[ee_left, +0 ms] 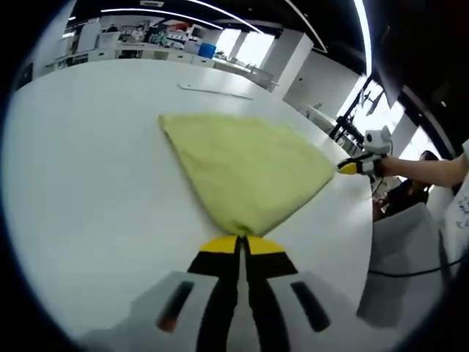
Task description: Fold the garment on the visible template until the final outline fits inside the template.
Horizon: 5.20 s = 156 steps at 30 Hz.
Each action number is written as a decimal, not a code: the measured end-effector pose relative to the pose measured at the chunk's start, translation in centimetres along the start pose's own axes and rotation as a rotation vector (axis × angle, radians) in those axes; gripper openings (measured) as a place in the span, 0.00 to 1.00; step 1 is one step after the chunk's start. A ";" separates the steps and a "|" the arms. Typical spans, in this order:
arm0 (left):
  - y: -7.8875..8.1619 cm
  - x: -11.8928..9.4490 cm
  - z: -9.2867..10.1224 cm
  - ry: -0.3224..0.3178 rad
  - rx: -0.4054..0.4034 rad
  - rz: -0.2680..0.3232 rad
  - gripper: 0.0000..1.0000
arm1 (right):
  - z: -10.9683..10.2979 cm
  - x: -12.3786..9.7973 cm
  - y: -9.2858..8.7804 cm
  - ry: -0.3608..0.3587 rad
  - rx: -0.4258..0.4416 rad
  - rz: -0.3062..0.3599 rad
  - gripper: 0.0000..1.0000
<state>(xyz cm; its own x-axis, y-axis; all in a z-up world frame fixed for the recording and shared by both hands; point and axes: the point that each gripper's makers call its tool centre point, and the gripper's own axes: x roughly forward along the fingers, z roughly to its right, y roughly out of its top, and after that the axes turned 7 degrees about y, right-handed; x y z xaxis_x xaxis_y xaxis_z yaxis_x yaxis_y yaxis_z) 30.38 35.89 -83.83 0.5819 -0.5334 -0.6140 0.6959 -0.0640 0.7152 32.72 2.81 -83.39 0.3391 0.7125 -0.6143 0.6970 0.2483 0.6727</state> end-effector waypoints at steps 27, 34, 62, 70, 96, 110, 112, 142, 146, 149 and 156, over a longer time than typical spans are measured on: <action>-3.7 -4.2 1.3 -0.052 0.038 -0.071 0.00 | -1.2 -2.0 -3.0 0.052 0.044 -0.038 0.00; -4.7 -5.2 1.9 -0.044 0.014 -0.062 0.00 | -2.0 -2.3 -4.3 0.072 0.044 -0.057 0.00; -2.6 -7.3 2.4 0.007 0.141 0.057 0.63 | -2.8 -4.5 -3.6 -0.010 -0.042 -0.026 0.66; -2.1 -7.4 2.4 0.022 0.140 0.067 0.96 | -2.6 -4.6 -2.2 -0.050 -0.090 0.035 0.99; -2.1 -7.2 2.8 0.023 0.066 0.081 0.98 | -5.1 -4.2 -2.2 -0.015 -0.173 0.047 1.00; -1.6 -7.1 3.2 0.024 0.074 0.085 0.98 | -4.6 -4.1 -2.5 -0.015 -0.158 0.049 1.00; -1.6 -7.1 3.3 0.022 0.069 0.083 0.97 | -4.8 -4.2 -2.6 -0.014 -0.154 0.049 1.00; -1.6 -7.3 3.0 0.012 0.033 0.106 0.95 | -5.9 -4.7 -1.7 -0.019 -0.124 0.107 0.99; -1.5 -7.1 2.7 0.051 -0.050 0.118 0.95 | -6.0 -6.1 1.6 -0.079 -0.116 0.249 0.98; -0.9 -6.8 2.9 0.046 -0.084 0.112 0.95 | -6.6 -7.6 3.7 -0.126 -0.111 0.373 0.97; 1.8 -6.2 2.5 0.129 0.057 0.071 0.99 | -6.5 -6.4 2.4 -0.094 -0.173 0.321 1.00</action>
<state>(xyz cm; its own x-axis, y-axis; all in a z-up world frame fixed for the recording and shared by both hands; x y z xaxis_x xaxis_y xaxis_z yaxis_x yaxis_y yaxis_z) 26.93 36.94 -77.93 0.6803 -0.4261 -0.5963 0.6283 -0.0797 0.7739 28.12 3.09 -75.19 0.5849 0.7107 -0.3909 0.4318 0.1351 0.8918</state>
